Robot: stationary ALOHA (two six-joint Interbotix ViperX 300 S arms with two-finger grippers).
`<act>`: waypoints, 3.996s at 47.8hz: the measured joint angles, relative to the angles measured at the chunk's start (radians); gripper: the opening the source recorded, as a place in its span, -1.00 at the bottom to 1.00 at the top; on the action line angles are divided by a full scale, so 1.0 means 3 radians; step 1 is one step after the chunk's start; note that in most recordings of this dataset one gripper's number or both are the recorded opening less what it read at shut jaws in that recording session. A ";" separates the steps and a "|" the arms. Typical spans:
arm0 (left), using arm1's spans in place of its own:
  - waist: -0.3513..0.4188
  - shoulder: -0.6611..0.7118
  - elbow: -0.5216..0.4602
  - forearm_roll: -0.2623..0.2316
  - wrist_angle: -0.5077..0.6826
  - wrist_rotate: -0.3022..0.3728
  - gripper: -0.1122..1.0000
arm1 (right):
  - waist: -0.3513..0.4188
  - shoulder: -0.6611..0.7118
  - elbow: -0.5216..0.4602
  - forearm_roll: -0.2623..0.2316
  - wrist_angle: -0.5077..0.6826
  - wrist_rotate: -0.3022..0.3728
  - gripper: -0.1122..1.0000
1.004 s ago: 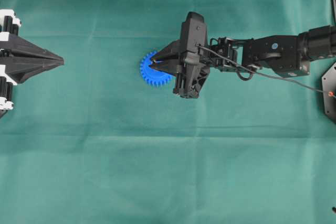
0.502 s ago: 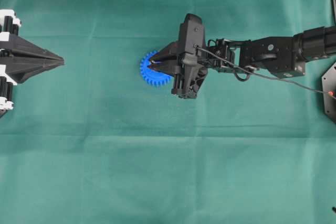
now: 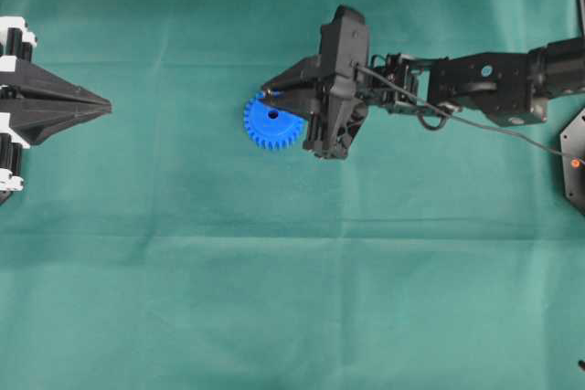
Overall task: Insert the shaft placed at a random location into the center hole of the medium gear at another random location.
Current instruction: 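Align the held shaft above the gear hole with the right gripper, then lower the shaft into the gear's center hole with the right gripper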
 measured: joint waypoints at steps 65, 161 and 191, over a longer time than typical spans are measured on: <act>0.0000 -0.0005 -0.0005 0.0000 0.0005 0.0000 -0.79 | -0.0010 0.0118 0.0118 0.0056 -0.0378 0.0000 -0.56; 0.0000 0.0000 0.0005 0.0005 0.0010 0.0000 -0.79 | 0.0046 0.0501 0.0118 0.0123 -0.0511 0.0005 -0.55; 0.0000 0.0000 0.0005 0.0000 0.0010 0.0000 -0.79 | 0.0051 0.0194 0.0148 0.0123 -0.0445 0.0000 0.56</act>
